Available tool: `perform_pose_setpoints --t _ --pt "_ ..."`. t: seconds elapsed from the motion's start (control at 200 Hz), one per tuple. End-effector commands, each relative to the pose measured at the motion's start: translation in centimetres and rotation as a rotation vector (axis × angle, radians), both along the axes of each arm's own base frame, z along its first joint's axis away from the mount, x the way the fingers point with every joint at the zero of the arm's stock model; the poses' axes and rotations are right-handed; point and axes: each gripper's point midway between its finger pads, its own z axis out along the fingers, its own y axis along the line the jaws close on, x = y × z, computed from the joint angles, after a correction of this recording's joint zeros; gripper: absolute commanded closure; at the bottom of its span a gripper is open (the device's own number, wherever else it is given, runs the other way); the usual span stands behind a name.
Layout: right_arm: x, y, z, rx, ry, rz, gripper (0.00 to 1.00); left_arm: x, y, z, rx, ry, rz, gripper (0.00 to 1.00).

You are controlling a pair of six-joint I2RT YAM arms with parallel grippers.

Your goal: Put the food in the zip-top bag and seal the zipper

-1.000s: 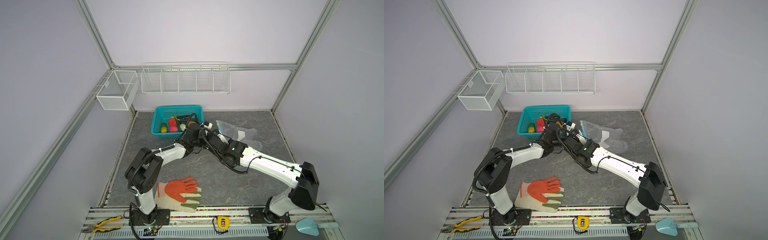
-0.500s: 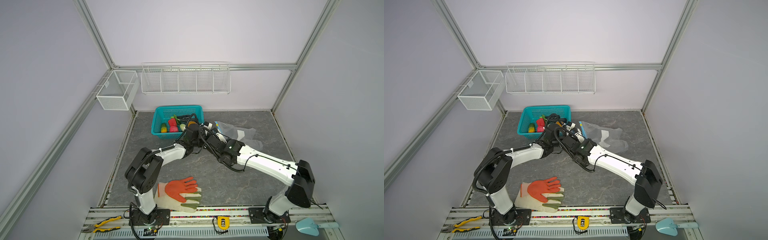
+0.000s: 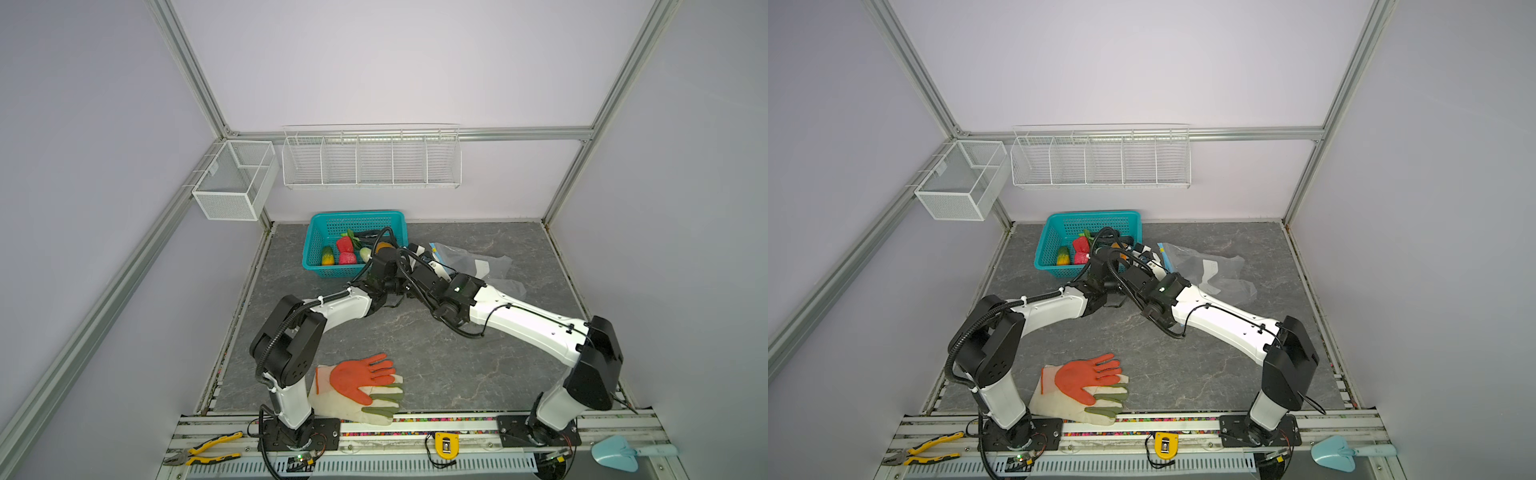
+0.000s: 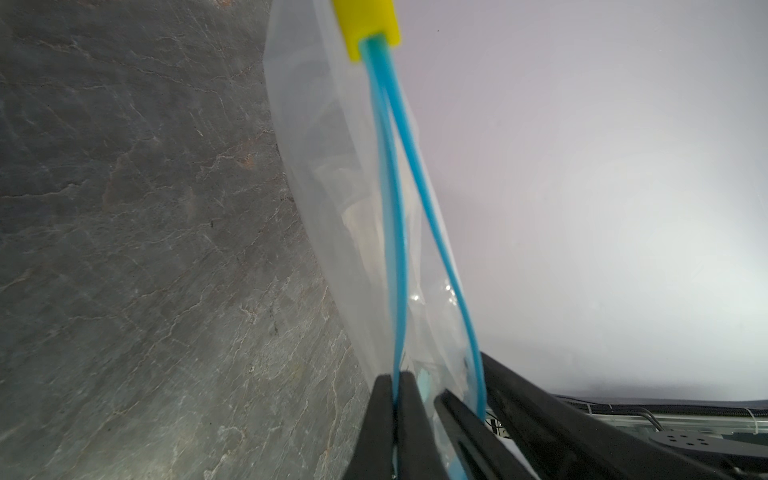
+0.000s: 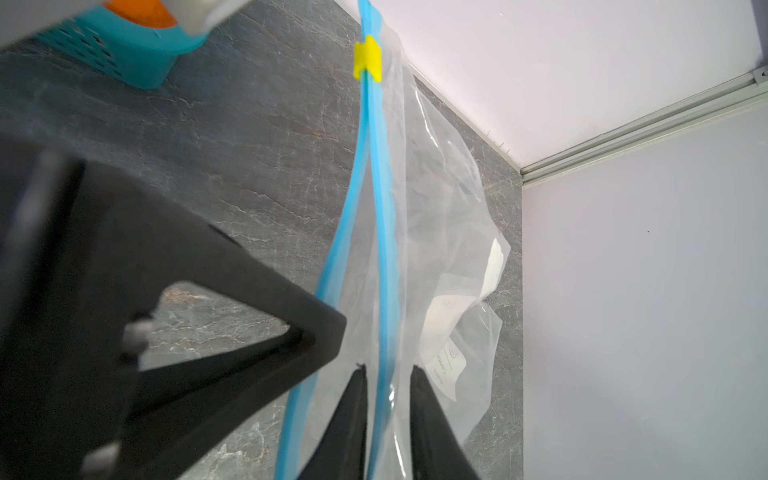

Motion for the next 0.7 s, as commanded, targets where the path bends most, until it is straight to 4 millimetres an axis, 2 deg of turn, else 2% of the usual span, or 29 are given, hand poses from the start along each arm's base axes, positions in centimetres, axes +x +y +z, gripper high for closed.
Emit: perform_pose_setpoints --t 0.0,0.33,0.695 --pt "0.8 0.1 0.3 -0.003 -0.012 -0.006 0.81 -0.4 -0.4 -0.2 -0.008 0.01 -0.02 1.0" --pt "1.1 -0.2 0.5 0.002 -0.014 -0.015 0.9 -0.3 -0.4 -0.3 -0.008 0.013 -0.021 1.0" --pt "1.5 -1.1 1.7 0.034 -0.019 -0.028 0.94 -0.2 -0.5 -0.6 0.002 0.015 -0.019 1.0"
